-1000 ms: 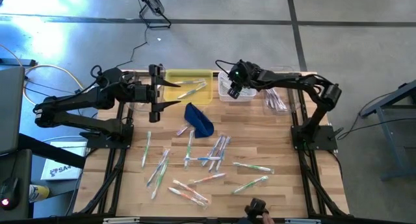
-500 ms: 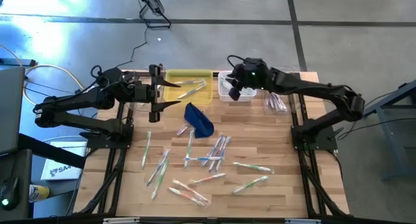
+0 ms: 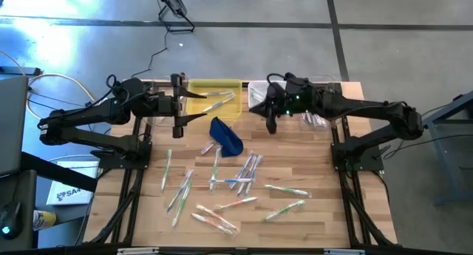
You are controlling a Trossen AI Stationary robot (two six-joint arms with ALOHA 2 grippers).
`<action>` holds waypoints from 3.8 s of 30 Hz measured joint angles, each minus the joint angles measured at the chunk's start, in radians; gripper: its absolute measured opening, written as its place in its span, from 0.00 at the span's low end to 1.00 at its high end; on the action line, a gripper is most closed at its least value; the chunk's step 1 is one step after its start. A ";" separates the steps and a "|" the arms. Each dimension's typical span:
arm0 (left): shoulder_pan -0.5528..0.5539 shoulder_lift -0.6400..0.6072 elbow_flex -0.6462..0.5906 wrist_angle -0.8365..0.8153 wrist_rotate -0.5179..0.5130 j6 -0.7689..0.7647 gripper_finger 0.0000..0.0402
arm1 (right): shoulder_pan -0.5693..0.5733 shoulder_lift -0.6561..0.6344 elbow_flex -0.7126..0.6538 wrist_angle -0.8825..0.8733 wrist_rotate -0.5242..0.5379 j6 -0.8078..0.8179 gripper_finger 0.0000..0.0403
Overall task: Pick & Place Toothbrushes
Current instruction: Put the green toothbrush into the white bin
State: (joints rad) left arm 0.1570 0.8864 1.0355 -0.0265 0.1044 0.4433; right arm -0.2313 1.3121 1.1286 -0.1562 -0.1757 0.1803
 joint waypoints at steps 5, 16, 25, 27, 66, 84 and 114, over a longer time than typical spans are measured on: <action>0.000 0.000 0.000 0.000 -0.038 -0.030 0.54 | 0.111 -0.017 0.000 0.018 0.011 -0.042 0.01; 0.000 0.000 0.000 -0.267 -0.070 -0.342 0.54 | 0.216 -0.057 0.000 0.022 0.121 -0.098 0.00; -0.001 0.003 0.000 -0.852 -0.068 -0.764 0.54 | 0.220 -0.056 0.000 -0.011 0.118 -0.098 0.00; -0.001 0.016 0.000 -1.000 -0.068 -0.869 0.54 | 0.220 -0.056 0.000 -0.015 0.118 -0.100 0.00; 0.000 0.273 0.000 -1.389 -0.116 -1.016 0.54 | 0.220 -0.051 0.000 -0.021 0.118 -0.078 0.00; -0.022 0.270 0.000 -1.378 0.006 -1.125 0.54 | 0.245 -0.051 0.000 -0.089 0.125 -0.003 0.00; -0.394 0.410 0.000 -1.214 -0.044 -1.633 0.54 | 0.278 -0.051 0.000 -0.101 0.121 -0.054 0.00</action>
State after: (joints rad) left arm -0.2375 1.2962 1.0355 -1.2406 0.0604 -1.1899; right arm 0.0462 1.2610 1.1286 -0.2571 -0.0544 0.1268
